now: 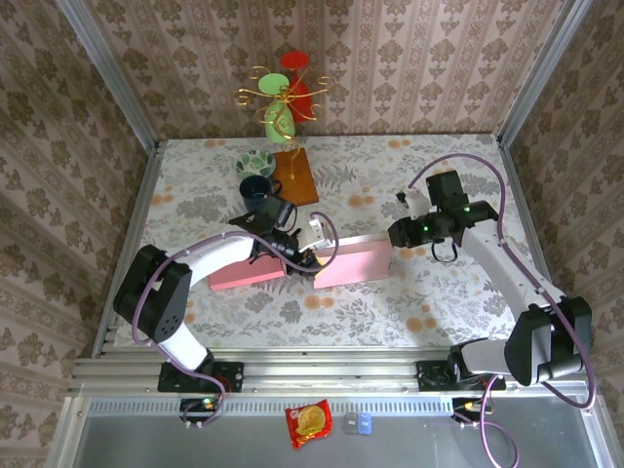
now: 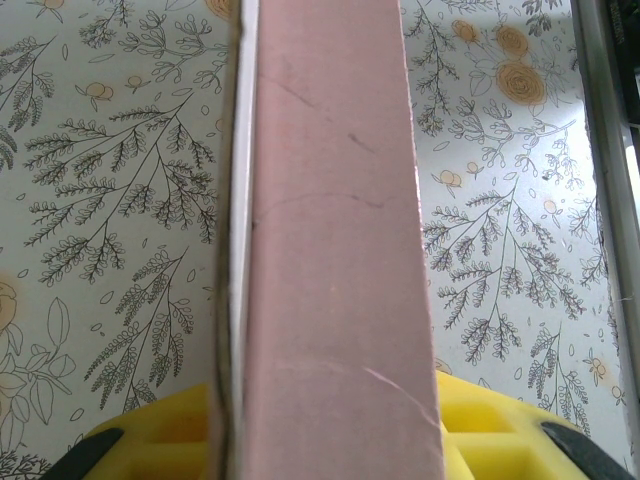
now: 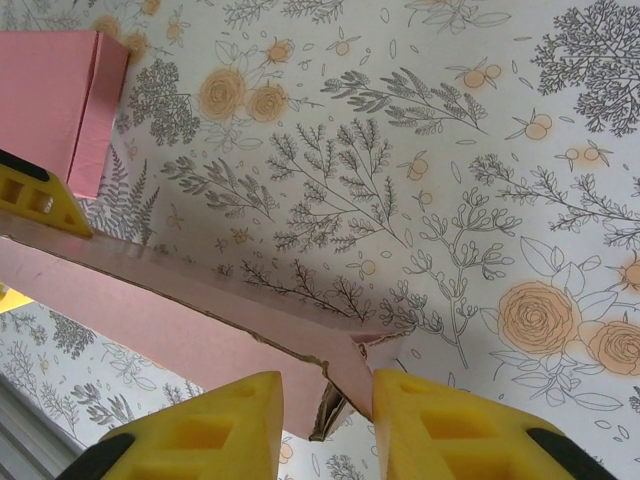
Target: Fold the paper box
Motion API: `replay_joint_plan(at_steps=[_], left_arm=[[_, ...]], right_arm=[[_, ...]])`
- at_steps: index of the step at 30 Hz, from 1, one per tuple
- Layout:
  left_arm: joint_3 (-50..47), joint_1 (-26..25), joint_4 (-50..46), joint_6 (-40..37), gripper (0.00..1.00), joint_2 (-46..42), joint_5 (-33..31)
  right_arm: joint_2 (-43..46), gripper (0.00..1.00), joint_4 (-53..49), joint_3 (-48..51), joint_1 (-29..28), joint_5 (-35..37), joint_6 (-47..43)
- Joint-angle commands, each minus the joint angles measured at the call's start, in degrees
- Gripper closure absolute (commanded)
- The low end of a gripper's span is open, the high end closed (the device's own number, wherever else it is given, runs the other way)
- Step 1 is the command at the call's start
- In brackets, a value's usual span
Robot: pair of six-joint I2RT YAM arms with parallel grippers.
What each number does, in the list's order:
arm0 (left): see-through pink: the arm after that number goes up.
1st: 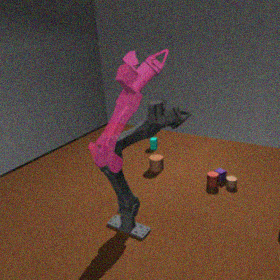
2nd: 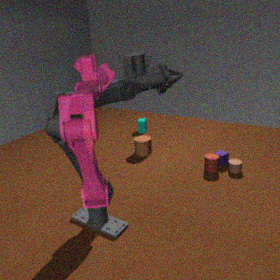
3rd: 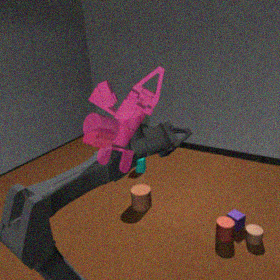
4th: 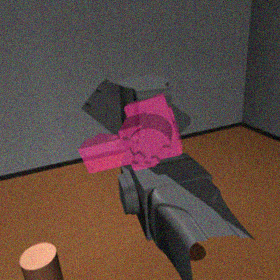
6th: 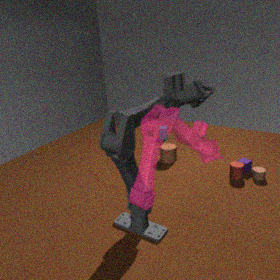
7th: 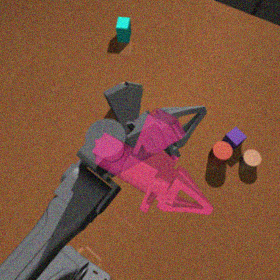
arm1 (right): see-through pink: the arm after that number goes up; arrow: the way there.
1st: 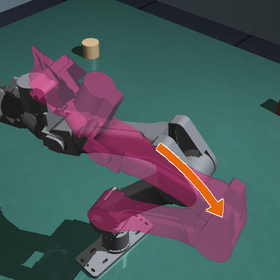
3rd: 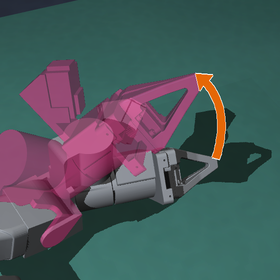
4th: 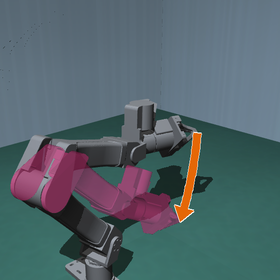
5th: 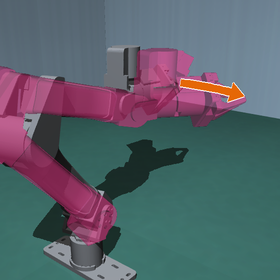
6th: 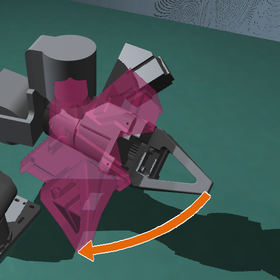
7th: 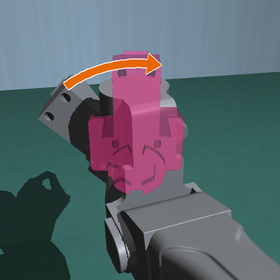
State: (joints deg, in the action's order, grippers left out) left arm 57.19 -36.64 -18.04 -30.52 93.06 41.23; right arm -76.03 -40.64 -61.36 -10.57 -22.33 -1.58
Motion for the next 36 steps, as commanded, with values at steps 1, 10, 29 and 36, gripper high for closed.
replay_joint_plan(at_steps=[1, 10, 29, 36], left_arm=[[0.75, 0.54, -1.95, -1.21, 0.68, 1.13, 1.39], [0.95, 0.54, -1.56, -0.68, 0.68, 1.31, 1.56], [1.4, 0.65, -0.25, 0.84, 0.69, 1.79, 1.74], [1.21, 0.78, 2.67, 4.09, 0.69, 2.07, 1.92]], right_arm=[[-0.86, 0.7, -1.88, -1.93, -0.5, 1.39, -1.33], [-0.98, 0.78, -1.9, -1.96, -1.21, 3.68, -1.41], [-1.09, 0.95, -1.47, -1.96, -3.09, 10.51, 0.03], [1.41, 1.0, 1.01, -0.05, -5.45, 13.67, 5.04]])
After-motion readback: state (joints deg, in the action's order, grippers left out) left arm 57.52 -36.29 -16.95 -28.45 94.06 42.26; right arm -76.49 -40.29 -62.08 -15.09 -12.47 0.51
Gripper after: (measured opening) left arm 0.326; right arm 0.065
